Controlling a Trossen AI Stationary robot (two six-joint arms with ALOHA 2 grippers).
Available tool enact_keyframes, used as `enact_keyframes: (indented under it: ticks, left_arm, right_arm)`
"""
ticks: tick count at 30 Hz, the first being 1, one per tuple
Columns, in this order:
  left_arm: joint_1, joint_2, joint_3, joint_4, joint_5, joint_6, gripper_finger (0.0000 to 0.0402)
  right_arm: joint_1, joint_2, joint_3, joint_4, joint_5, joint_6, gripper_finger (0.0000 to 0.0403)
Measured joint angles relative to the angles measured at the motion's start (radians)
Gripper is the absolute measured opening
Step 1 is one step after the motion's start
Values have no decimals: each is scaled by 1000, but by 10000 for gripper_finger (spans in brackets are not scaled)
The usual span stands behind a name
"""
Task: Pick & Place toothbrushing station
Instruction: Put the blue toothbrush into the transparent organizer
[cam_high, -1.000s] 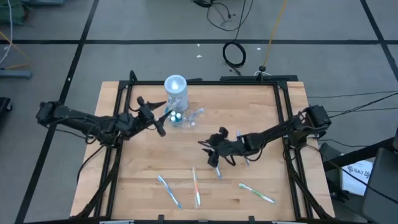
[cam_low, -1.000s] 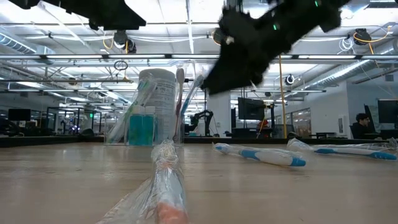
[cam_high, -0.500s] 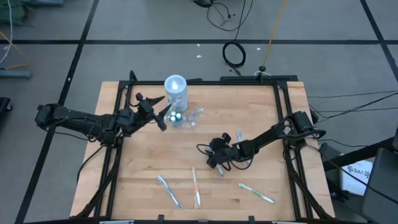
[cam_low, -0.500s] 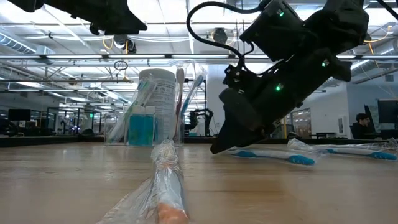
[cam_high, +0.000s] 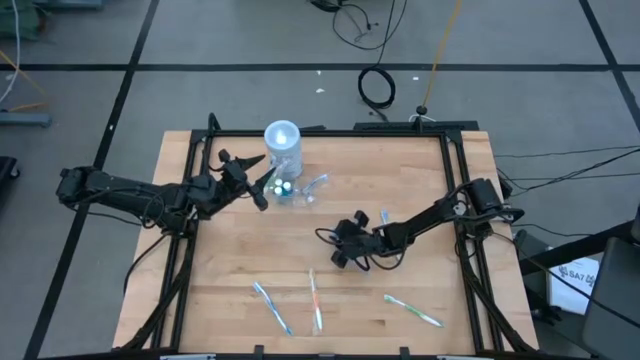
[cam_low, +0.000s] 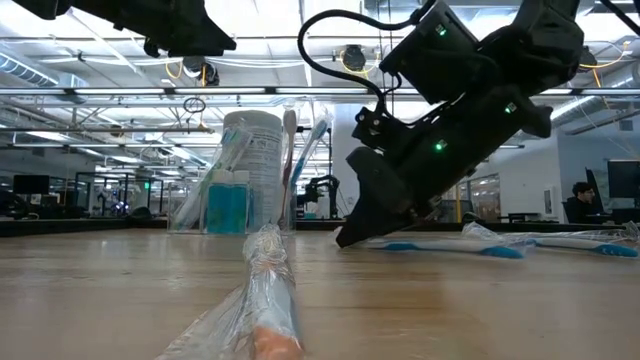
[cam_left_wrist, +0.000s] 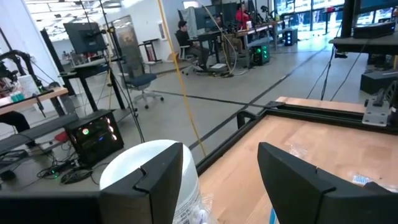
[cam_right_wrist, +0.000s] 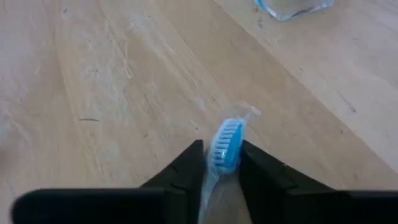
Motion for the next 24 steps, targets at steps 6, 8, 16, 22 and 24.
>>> enact_keyframes:
  ticks: [6,8,16,22,24]
  left_arm:
    - [0,0,0,0,0,6,214]
    - [0,0,0,0,0,19,214]
    - [0,0,0,-1,0,60,214]
    - [-1,0,0,-3,0,75,214]
    - [-5,0,0,-7,0,74,214]
  right_arm:
    - [-4,-5,-3,139,-75,-78,31]
    - [-8,-10,-3,207,-114,-121,20]
    - [-38,-132,-3,403,-121,-405,24]
    - [-92,-232,-1,707,-123,-703,22]
    - [-120,-242,0,815,-181,-759,22]
